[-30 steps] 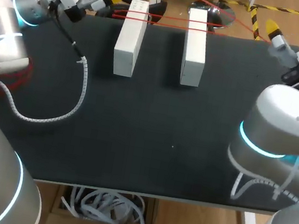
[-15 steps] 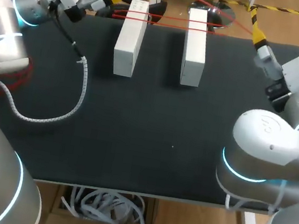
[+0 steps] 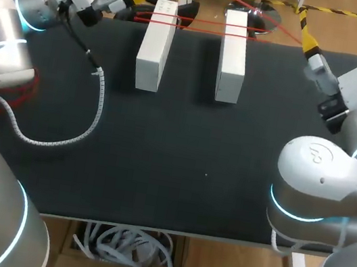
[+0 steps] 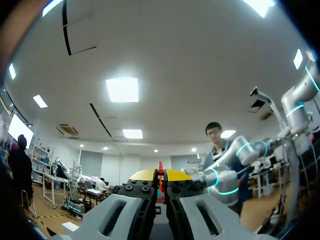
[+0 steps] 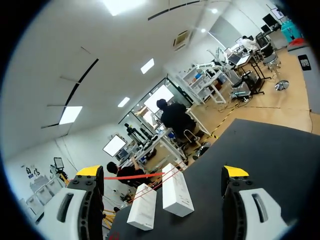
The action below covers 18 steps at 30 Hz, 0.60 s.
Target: Grab the tape and strap the tape.
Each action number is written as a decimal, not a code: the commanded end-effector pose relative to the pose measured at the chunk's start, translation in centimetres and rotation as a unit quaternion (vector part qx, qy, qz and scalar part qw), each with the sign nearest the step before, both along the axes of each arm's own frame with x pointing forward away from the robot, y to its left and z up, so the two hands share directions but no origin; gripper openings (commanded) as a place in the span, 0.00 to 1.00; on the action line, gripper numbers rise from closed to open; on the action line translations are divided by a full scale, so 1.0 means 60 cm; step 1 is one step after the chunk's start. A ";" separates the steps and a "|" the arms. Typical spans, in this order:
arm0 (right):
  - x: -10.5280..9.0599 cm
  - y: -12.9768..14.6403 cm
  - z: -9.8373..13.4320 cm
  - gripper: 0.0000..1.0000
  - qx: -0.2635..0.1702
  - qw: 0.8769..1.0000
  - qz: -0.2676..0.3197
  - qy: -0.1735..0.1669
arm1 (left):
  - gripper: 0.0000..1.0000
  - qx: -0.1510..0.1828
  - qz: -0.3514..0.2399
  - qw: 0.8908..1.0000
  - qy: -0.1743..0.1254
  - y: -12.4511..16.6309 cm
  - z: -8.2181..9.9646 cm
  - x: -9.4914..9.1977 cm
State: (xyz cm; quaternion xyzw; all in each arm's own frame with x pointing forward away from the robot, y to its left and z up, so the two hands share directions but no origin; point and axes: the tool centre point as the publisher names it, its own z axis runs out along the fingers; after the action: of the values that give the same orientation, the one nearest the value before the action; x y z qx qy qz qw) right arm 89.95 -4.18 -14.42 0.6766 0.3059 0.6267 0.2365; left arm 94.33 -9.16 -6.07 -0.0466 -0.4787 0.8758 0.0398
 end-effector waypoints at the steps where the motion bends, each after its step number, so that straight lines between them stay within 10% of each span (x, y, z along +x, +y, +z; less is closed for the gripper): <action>1: 0.000 0.001 0.003 1.00 0.000 1.000 -0.001 0.002 | 0.00 -0.001 0.001 1.000 0.000 -0.001 -0.001 -0.001; 5: 0.000 0.001 0.003 1.00 0.000 1.000 -0.001 0.002 | 0.00 -0.001 0.001 1.000 0.000 -0.001 -0.001 -0.001; 8: -0.011 0.008 0.008 1.00 0.117 0.991 -0.059 -0.005 | 0.00 -0.001 0.001 1.000 0.000 -0.001 -0.001 -0.001; 18: -0.033 0.028 0.026 1.00 0.366 0.910 -0.193 -0.021 | 0.00 -0.001 0.001 1.000 0.000 -0.001 -0.001 -0.001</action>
State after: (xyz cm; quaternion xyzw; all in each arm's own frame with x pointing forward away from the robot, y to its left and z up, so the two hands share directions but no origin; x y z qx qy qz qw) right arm 88.17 -4.15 -13.00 0.7228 0.1498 0.6583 0.1475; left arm 94.33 -9.16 -6.07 -0.0466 -0.4787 0.8758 0.0398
